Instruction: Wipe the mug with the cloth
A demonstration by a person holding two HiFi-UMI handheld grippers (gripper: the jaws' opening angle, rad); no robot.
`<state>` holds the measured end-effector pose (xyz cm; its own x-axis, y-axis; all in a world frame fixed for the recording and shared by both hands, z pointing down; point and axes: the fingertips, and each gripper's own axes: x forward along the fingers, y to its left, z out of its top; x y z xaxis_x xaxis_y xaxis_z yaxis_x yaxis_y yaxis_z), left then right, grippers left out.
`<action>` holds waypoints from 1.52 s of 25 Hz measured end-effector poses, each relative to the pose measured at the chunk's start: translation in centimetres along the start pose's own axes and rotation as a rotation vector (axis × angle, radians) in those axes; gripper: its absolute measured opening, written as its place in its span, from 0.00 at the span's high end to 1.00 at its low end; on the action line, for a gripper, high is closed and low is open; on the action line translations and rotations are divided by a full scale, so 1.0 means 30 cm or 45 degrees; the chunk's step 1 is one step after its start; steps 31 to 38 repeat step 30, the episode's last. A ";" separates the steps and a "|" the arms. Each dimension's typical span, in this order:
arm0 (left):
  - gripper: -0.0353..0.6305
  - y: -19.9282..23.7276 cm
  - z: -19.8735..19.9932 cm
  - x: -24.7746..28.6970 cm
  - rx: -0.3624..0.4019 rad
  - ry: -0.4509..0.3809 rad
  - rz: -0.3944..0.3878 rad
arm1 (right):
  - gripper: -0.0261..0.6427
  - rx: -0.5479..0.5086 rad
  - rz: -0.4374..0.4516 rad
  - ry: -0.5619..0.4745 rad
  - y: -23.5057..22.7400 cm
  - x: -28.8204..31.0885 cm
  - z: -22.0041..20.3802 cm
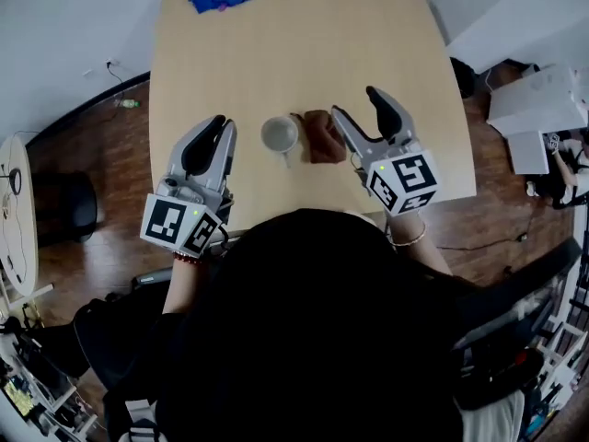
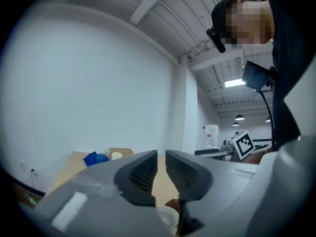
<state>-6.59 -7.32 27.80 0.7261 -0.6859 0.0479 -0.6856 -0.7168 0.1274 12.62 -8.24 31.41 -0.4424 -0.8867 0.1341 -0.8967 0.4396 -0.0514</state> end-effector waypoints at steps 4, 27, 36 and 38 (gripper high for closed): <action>0.88 -0.041 -0.014 -0.005 0.040 0.021 -0.033 | 0.53 0.004 -0.043 0.021 0.001 -0.004 -0.012; 0.88 -0.026 -0.070 0.049 -0.002 0.064 -0.036 | 0.57 0.027 -0.144 0.193 -0.086 0.020 -0.163; 0.88 -0.028 0.002 0.067 -0.009 0.017 -0.031 | 0.57 -0.014 -0.149 0.167 -0.110 0.030 -0.075; 0.88 -0.028 0.002 0.067 -0.009 0.017 -0.031 | 0.57 -0.014 -0.149 0.167 -0.110 0.030 -0.075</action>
